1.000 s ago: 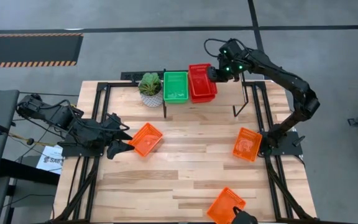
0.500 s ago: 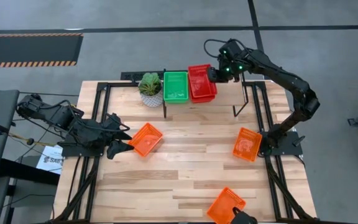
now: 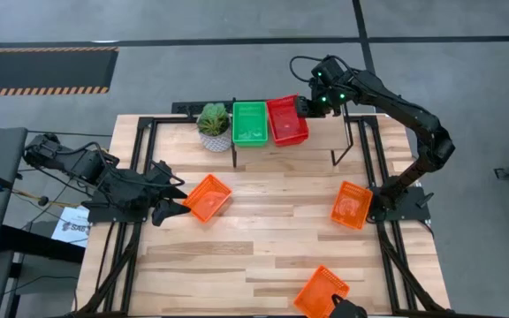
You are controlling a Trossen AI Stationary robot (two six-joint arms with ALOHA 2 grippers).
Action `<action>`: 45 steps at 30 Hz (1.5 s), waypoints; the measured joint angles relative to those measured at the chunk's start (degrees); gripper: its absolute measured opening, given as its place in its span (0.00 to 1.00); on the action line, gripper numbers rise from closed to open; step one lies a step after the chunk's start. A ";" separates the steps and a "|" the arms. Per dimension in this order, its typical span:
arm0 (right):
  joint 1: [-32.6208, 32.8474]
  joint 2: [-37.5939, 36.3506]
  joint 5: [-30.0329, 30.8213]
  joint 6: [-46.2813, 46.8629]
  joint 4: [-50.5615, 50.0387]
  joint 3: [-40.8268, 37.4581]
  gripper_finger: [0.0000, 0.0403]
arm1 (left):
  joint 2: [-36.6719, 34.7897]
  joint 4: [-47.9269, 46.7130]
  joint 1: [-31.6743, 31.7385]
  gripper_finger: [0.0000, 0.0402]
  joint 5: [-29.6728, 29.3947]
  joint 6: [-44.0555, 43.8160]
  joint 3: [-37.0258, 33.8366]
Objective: Stack baskets on shelf by color
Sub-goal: Stack the red bin on top of the red bins on the shelf, then put the top right orange bin on the shelf
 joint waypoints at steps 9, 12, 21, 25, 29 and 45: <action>-0.07 0.00 -0.01 -0.02 -1.47 1.82 0.44 | 0.00 -0.08 -0.01 0.68 0.20 0.00 0.00; -0.07 -0.07 0.00 -0.35 -2.79 5.74 0.47 | 0.00 -0.09 0.00 0.68 0.17 0.00 0.00; 3.67 -0.93 7.18 -8.96 -31.79 19.07 0.44 | 0.00 -0.13 -0.01 0.68 0.15 0.00 0.00; 10.19 -6.38 13.81 -3.76 -33.53 15.23 0.46 | 0.00 -0.13 -0.01 0.68 0.13 0.06 0.00; 17.75 -13.49 17.55 5.65 -34.49 8.89 0.48 | -0.02 -0.13 0.00 0.68 0.04 0.11 0.00; 56.83 -25.59 21.07 61.81 -28.99 -28.36 0.48 | -0.01 0.06 0.02 0.68 -1.64 -0.24 0.00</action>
